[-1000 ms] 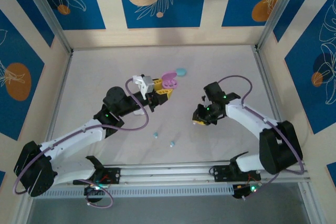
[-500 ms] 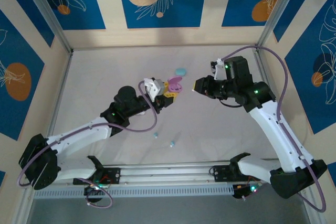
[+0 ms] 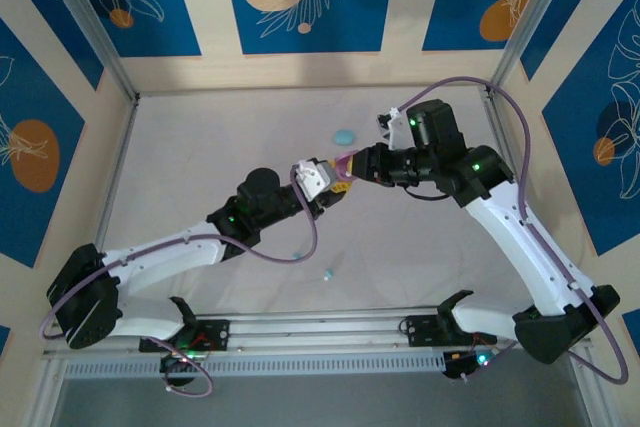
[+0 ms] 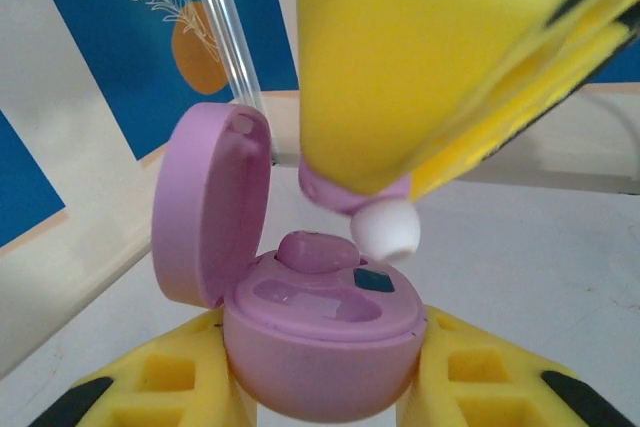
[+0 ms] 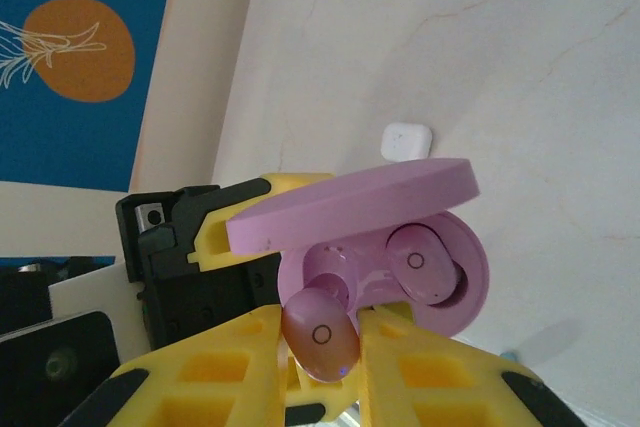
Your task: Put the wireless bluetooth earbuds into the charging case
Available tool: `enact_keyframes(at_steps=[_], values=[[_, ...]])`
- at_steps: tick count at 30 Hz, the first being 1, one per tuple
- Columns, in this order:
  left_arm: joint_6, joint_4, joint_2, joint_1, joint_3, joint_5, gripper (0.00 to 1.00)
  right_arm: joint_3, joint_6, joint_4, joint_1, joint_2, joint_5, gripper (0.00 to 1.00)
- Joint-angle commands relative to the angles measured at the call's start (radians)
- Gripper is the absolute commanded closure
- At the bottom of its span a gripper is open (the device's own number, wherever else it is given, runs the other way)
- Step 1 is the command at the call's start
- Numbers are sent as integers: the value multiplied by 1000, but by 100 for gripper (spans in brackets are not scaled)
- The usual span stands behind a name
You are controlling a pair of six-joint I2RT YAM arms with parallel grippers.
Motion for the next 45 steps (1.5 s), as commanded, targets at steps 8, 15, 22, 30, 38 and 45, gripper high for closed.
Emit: enact_keyframes(at_steps=[8, 15, 22, 30, 38, 45], values=[[50, 22, 2, -24, 45, -42, 80, 29, -9, -16, 31, 19, 51, 77], [52, 22, 0, -30, 47, -43, 80, 24, 11, 2, 47, 27, 88, 77], [45, 29, -2, -34, 44, -46, 80, 26, 20, 17, 49, 27, 110, 78], [25, 60, 10, -33, 45, -49, 79, 46, -20, -5, 71, 49, 45, 76], [9, 84, 15, -33, 45, -52, 79, 70, -34, -51, 78, 58, 56, 70], [3, 94, 5, -34, 40, -55, 79, 79, -41, -61, 79, 58, 71, 72]])
